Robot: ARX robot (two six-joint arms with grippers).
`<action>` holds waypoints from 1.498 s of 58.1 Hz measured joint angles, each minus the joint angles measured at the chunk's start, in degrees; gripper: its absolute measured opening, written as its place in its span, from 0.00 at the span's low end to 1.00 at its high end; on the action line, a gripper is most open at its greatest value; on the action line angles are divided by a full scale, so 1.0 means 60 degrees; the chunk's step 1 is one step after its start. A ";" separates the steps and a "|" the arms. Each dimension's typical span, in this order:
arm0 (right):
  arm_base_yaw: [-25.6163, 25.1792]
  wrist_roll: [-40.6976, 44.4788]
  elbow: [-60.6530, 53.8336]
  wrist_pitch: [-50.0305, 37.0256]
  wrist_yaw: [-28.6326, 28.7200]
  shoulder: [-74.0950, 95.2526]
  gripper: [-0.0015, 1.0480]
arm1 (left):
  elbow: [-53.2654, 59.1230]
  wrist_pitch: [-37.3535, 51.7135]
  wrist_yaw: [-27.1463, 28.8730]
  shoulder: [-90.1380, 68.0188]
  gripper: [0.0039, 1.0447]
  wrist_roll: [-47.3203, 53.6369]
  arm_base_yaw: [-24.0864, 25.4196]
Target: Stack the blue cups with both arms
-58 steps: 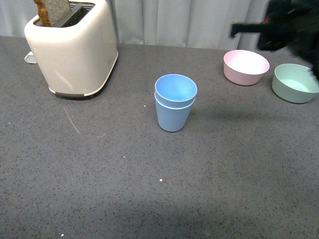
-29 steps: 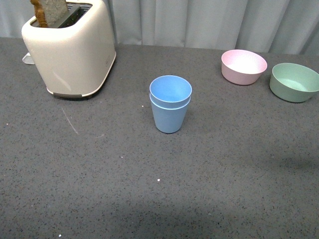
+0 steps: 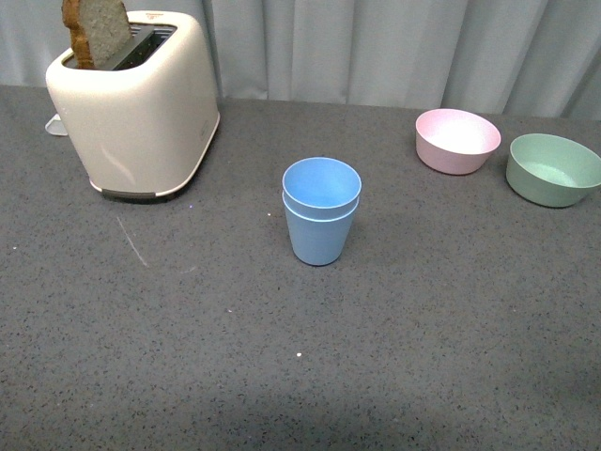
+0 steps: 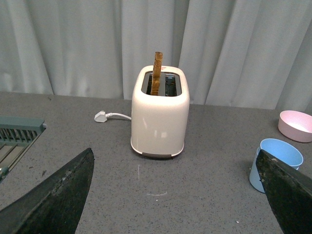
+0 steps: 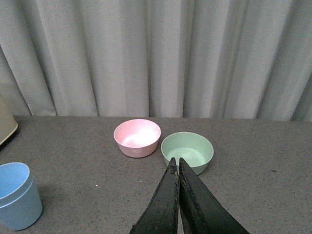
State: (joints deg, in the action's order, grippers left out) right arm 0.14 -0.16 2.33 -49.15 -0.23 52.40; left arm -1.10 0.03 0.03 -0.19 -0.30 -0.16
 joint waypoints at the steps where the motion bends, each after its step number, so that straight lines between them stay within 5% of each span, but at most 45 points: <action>1: 0.0000 0.0000 -0.0029 0.0124 0.0022 -0.0149 0.01 | 0.0000 0.0000 0.0000 0.0000 0.94 0.0000 0.0000; 34: 0.0000 0.0000 -0.0361 0.3778 0.0022 -0.4291 0.01 | 0.0000 0.0000 0.0004 0.0000 0.94 0.0000 0.0000; 84: -0.0004 0.0000 -0.0361 0.6513 0.0025 -0.7085 0.01 | 0.0000 0.0000 0.0004 0.0000 0.94 0.0000 0.0000; 87: -0.0004 0.0000 -0.0353 0.7679 0.0040 -0.7963 0.01 | 0.0000 0.0000 0.0000 0.0000 0.94 0.0000 0.0000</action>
State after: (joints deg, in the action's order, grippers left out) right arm 0.12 -0.16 0.21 -3.07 0.01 4.62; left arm -1.10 0.03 0.03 -0.19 -0.30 -0.16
